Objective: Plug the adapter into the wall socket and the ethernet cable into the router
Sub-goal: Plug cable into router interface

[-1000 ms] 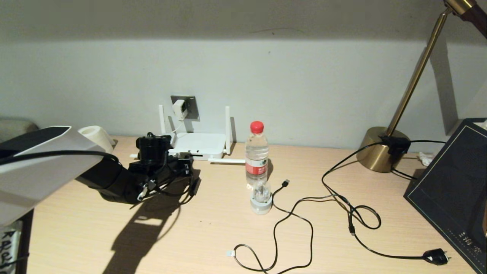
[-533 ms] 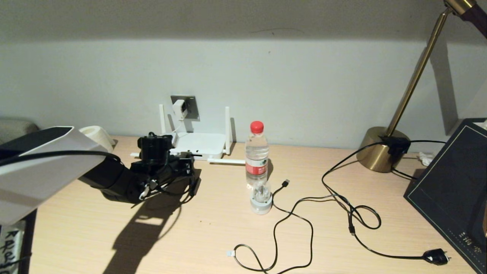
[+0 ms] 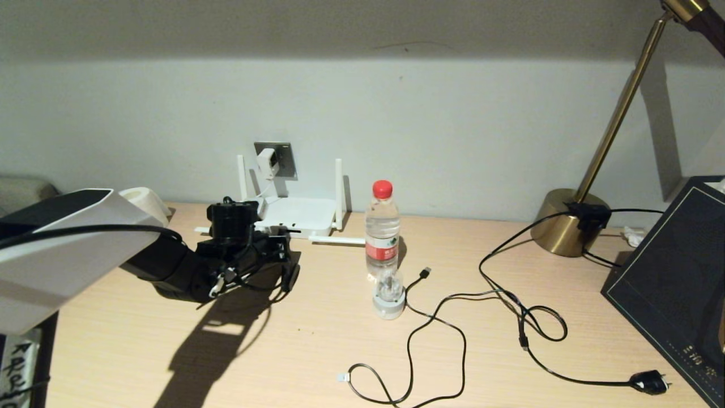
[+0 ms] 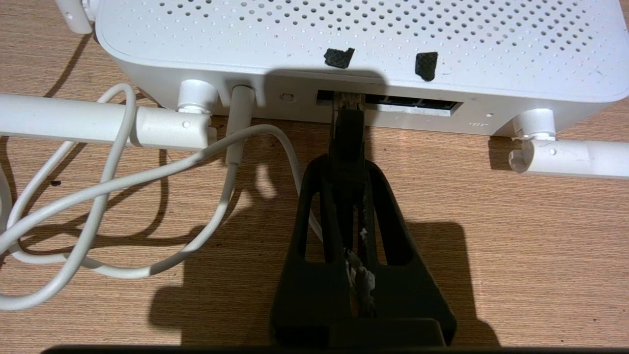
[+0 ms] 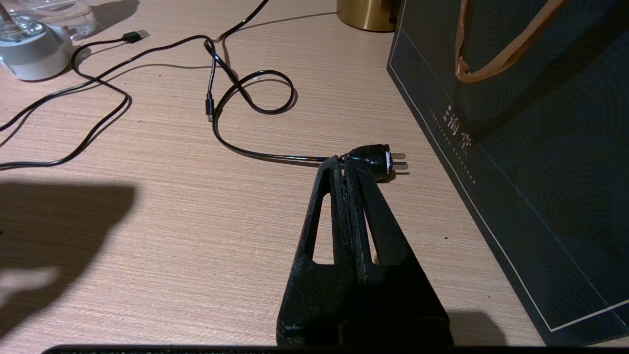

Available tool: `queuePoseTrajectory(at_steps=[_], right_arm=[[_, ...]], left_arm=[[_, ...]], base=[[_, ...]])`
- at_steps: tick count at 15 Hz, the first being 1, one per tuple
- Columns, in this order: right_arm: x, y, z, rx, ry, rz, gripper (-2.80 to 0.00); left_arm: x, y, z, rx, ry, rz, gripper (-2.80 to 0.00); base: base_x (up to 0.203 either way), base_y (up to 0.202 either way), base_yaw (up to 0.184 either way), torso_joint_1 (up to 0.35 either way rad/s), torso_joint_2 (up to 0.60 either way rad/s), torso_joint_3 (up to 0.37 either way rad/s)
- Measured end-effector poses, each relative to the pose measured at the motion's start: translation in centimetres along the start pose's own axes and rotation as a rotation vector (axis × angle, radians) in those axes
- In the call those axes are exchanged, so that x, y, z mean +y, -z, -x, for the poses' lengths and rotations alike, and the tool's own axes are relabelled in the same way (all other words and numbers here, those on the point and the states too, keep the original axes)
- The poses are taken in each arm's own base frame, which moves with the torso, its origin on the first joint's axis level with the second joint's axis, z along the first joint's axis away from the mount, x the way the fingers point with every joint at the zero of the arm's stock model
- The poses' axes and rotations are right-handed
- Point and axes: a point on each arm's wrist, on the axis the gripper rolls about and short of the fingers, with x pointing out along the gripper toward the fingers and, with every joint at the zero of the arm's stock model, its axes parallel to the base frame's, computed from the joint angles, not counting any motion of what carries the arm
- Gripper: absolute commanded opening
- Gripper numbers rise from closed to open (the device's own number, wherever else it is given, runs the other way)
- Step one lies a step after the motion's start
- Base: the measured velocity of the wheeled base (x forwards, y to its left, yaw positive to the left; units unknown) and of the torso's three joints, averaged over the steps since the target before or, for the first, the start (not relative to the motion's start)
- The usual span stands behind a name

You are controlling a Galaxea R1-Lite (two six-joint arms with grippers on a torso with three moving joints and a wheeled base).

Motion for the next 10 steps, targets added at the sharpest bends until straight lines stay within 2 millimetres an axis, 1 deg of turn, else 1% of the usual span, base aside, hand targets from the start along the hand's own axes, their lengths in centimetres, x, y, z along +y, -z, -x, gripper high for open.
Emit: queuePoseTrajectory(at_steps=[10], right_arm=[[0.00, 0.00, 0.00, 0.000, 0.000, 0.000, -2.80]], left_arm=[[0.44, -0.05, -0.13, -0.001, -0.008, 0.008, -2.80]], base=[[0.000, 0.000, 0.000, 0.000, 0.00, 0.000]])
